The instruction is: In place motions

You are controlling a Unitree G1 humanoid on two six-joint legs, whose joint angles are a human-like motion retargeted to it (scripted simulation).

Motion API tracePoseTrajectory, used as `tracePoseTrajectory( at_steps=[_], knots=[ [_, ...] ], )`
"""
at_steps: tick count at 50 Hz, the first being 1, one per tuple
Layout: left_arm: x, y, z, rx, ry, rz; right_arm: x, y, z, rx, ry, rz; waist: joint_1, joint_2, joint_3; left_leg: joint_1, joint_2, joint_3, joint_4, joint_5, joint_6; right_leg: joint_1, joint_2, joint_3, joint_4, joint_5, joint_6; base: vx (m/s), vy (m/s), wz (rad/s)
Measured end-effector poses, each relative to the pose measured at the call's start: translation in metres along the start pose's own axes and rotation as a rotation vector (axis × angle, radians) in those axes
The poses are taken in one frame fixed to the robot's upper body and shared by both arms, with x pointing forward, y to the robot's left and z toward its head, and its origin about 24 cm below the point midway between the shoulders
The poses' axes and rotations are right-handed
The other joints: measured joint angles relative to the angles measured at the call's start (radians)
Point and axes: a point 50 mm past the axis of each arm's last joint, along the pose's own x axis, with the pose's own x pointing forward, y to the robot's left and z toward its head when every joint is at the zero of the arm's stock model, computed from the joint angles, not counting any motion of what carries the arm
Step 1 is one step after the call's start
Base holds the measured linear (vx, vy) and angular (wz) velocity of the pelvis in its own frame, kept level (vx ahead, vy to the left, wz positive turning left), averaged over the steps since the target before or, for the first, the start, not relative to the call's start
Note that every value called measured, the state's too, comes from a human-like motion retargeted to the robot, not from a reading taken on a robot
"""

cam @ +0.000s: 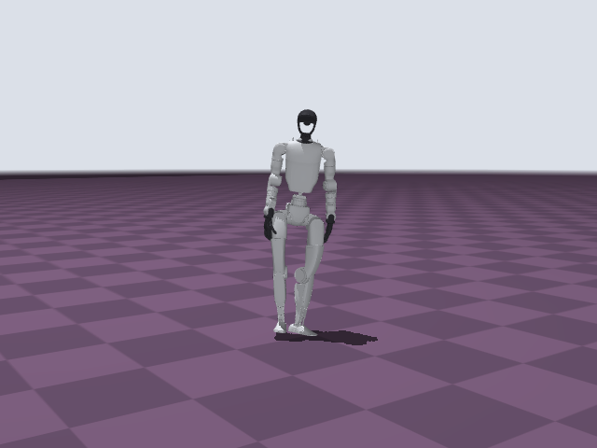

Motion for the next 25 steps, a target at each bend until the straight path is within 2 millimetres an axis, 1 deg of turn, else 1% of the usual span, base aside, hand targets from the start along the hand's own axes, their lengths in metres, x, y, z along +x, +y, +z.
tracePoseTrajectory(
  at_steps=[3, 7, 8, 10, 12, 13, 14, 15, 17, 20, 23, 25],
  knots=[
    [0.000, -0.001, 0.003, -0.020, -0.032, -0.005, 0.000, -0.002, -0.016, 0.018, 0.061, -0.014, 0.030, 0.004, -0.015, 0.020, 0.023, 0.113, -0.005, -0.016, -0.014, 0.029, -0.059, -0.202, 0.010, -0.055, 0.012, -0.17, 0.20, -1.87],
    [0.001, -0.002, 0.004, -0.070, -0.067, -0.009, -0.002, -0.004, -0.031, 0.049, 0.117, -0.044, 0.039, 0.016, -0.034, 0.041, 0.051, 0.231, -0.005, -0.037, -0.032, 0.079, -0.119, -0.473, 0.016, -0.097, 0.042, -0.21, 0.20, -1.64],
    [0.001, -0.002, 0.004, -0.075, -0.067, -0.008, -0.002, -0.005, -0.034, 0.062, 0.126, -0.050, 0.038, 0.016, -0.038, 0.045, 0.054, 0.246, -0.002, -0.042, -0.035, 0.091, -0.131, -0.530, 0.013, -0.101, 0.048, -0.22, 0.19, -1.37],
    [0.000, 0.001, 0.006, -0.071, -0.064, -0.003, -0.003, -0.005, -0.040, 0.092, 0.142, -0.057, 0.037, 0.002, -0.051, 0.050, 0.043, 0.266, 0.003, -0.053, -0.041, 0.106, -0.160, -0.607, 0.002, -0.070, 0.066, -0.23, 0.19, -1.27],
    [-0.001, 0.004, 0.006, -0.058, -0.056, 0.012, -0.003, -0.004, -0.047, 0.115, 0.164, -0.058, 0.049, -0.031, -0.070, 0.060, 0.014, 0.296, 0.012, -0.069, -0.049, 0.101, -0.187, -0.597, -0.022, 0.026, 0.090, -0.30, 0.19, -1.34],
    [-0.001, 0.006, 0.006, -0.052, -0.052, 0.022, -0.004, -0.003, -0.051, 0.122, 0.178, -0.057, 0.056, -0.046, -0.078, 0.067, 0.001, 0.308, 0.015, -0.076, -0.053, 0.094, -0.194, -0.578, -0.042, 0.079, 0.080, -0.27, 0.17, -1.34],
    [-0.002, 0.008, 0.005, -0.049, -0.048, 0.031, -0.004, -0.002, -0.054, 0.126, 0.193, -0.054, 0.063, -0.056, -0.085, 0.074, -0.007, 0.326, 0.019, -0.080, -0.058, 0.087, -0.189, -0.545, -0.057, 0.091, 0.067, -0.25, 0.15, -1.31],
    [-0.002, 0.010, 0.005, -0.046, -0.043, 0.039, -0.005, -0.001, -0.058, 0.128, 0.209, -0.051, 0.071, -0.064, -0.091, 0.082, -0.011, 0.347, 0.022, -0.083, -0.063, 0.079, -0.176, -0.503, -0.070, 0.083, 0.051, -0.33, 0.14, -1.09],
    [-0.002, 0.008, 0.005, -0.049, -0.034, 0.048, -0.006, 0.000, -0.064, 0.127, 0.241, -0.042, 0.068, -0.063, -0.094, 0.094, -0.004, 0.363, 0.032, -0.083, -0.072, 0.081, -0.170, -0.507, -0.097, 0.107, 0.042, -0.40, 0.14, -0.80],
    [0.000, -0.001, 0.007, -0.087, -0.036, 0.052, -0.007, -0.001, -0.065, 0.109, 0.257, -0.044, 0.070, -0.050, -0.091, 0.117, 0.020, 0.410, 0.053, -0.084, -0.088, 0.088, -0.130, -0.443, -0.136, 0.117, 0.032, -0.34, 0.17, -0.94],
    [0.001, -0.009, 0.009, -0.104, -0.048, 0.010, -0.006, -0.001, -0.064, 0.085, 0.246, -0.046, 0.037, -0.016, -0.107, 0.130, 0.051, 0.446, 0.068, -0.089, -0.110, 0.082, -0.097, -0.406, -0.158, 0.116, 0.031, -0.29, 0.18, -0.76],
    [0.002, -0.013, 0.008, -0.085, -0.048, -0.019, -0.006, 0.002, -0.064, 0.076, 0.242, -0.040, 0.012, 0.008, -0.125, 0.135, 0.067, 0.466, 0.076, -0.089, -0.122, 0.069, -0.077, -0.372, -0.162, 0.108, 0.031, -0.30, 0.16, -0.64]
  ],
)
